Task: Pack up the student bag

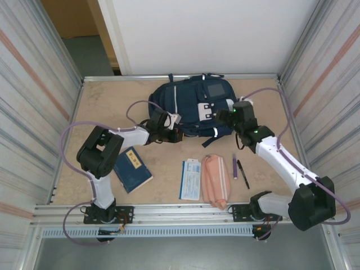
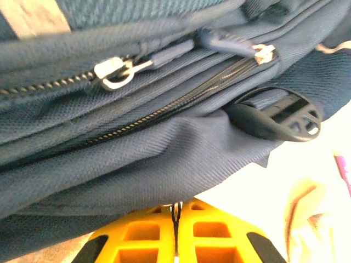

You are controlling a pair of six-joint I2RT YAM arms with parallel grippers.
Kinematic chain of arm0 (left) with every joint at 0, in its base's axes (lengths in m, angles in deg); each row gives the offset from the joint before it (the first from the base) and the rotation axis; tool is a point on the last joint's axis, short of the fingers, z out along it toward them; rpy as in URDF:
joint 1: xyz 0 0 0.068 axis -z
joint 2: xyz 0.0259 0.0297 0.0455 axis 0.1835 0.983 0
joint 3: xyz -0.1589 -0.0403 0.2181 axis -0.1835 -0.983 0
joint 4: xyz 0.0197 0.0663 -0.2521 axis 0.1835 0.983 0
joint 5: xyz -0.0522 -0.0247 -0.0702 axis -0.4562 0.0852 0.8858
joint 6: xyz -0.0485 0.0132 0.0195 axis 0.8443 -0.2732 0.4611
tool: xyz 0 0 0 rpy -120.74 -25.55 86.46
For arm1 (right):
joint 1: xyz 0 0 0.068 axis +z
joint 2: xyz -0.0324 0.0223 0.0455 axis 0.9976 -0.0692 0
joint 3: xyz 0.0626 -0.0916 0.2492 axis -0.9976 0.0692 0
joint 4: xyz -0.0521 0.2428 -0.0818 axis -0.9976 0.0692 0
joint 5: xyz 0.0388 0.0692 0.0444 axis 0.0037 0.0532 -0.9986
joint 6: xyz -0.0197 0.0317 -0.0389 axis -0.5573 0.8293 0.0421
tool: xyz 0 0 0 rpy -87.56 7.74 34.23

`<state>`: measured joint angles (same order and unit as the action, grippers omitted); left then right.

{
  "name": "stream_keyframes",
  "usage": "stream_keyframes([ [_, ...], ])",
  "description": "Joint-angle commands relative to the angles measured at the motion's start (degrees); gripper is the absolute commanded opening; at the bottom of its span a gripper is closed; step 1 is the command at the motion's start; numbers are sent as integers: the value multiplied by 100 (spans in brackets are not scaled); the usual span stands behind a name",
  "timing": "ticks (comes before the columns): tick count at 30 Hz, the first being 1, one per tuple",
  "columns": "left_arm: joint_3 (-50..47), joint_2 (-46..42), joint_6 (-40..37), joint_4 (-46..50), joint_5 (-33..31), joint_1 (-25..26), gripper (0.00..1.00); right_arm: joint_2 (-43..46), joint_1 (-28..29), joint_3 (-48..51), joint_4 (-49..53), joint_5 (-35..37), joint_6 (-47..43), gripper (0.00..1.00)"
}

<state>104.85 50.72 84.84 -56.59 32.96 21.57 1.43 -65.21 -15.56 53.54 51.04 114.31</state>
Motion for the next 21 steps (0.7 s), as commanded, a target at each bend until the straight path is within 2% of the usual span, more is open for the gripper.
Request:
stream_keyframes([
  [1,-186,-401,-183,-353,417,64,0,-116,-10,-217,1092,-1204,2130,97],
  [6,-94,-393,-214,-416,341,233,0,-782,277,-136,740,-2408,4034,87],
  [10,63,-314,-259,-420,270,434,0,-1594,497,-663,979,-2575,4580,81],
  [15,201,-219,-175,-453,176,639,0,-2520,580,-992,707,-2856,5053,77],
  [19,289,-167,-106,-276,119,680,0,-2752,572,-913,496,-2600,5234,58],
  [20,268,-198,-109,-233,42,671,0,-2746,553,-881,511,-2502,5181,49],
  [21,218,-259,-146,-186,-68,658,0,-2721,512,-854,531,-2457,5126,33],
])
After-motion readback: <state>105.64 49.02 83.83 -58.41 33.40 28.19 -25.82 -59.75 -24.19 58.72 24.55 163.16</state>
